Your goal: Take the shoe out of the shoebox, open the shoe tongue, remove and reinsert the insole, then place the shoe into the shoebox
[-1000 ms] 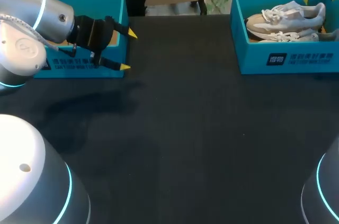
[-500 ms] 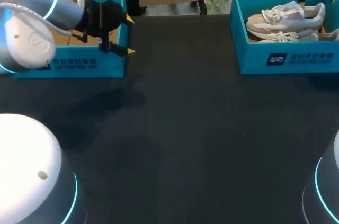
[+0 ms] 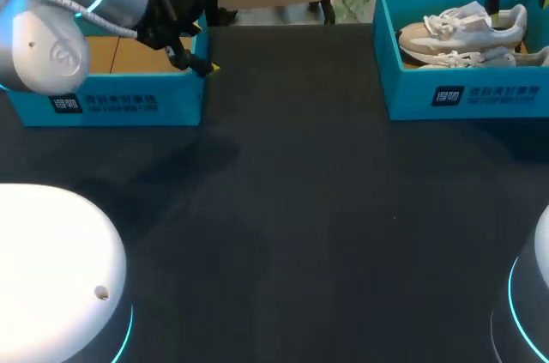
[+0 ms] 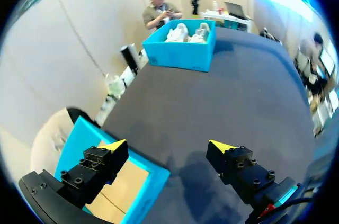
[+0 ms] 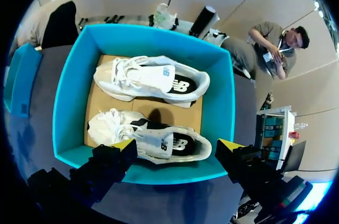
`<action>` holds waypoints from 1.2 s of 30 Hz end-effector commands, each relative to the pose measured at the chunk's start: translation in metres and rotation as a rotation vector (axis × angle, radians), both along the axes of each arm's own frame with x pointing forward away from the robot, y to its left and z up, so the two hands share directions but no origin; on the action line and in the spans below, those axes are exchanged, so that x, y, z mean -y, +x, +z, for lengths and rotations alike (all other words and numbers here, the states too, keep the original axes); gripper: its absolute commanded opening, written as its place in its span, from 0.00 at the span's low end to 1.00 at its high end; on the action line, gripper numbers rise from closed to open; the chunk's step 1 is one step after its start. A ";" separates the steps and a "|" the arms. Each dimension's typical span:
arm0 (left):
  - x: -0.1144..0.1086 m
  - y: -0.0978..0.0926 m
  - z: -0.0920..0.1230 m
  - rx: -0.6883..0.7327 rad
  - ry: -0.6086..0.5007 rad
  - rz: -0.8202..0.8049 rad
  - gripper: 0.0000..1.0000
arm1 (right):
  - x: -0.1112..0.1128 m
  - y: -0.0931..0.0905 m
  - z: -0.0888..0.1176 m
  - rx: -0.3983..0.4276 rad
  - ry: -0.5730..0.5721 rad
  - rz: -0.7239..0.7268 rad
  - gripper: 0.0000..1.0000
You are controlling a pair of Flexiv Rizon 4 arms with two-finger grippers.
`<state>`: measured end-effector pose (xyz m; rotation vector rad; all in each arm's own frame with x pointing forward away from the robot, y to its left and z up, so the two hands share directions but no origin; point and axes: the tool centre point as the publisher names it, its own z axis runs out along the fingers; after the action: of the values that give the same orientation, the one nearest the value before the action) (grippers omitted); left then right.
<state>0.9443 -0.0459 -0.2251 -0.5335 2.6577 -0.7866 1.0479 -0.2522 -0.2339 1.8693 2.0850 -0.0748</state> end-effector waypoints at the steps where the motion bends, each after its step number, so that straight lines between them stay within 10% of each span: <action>1: 0.003 0.001 0.004 -0.046 0.100 0.027 1.00 | 0.001 -0.003 0.000 0.013 0.001 0.003 1.00; 9: 0.002 0.000 0.004 -0.076 0.100 0.042 1.00 | -0.001 -0.006 0.001 0.018 -0.001 0.006 1.00; 18: -0.010 -0.004 0.016 -0.282 0.088 0.242 1.00 | -0.015 -0.043 -0.003 -0.144 0.060 0.033 1.00; 36: -0.054 0.003 -0.007 -0.485 0.055 0.657 1.00 | -0.039 -0.111 -0.001 -0.156 0.127 -0.036 1.00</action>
<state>0.9403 0.0065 -0.2263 -1.6158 2.6083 -0.4224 0.9520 -0.2147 -0.2333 2.0518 2.2261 -0.1403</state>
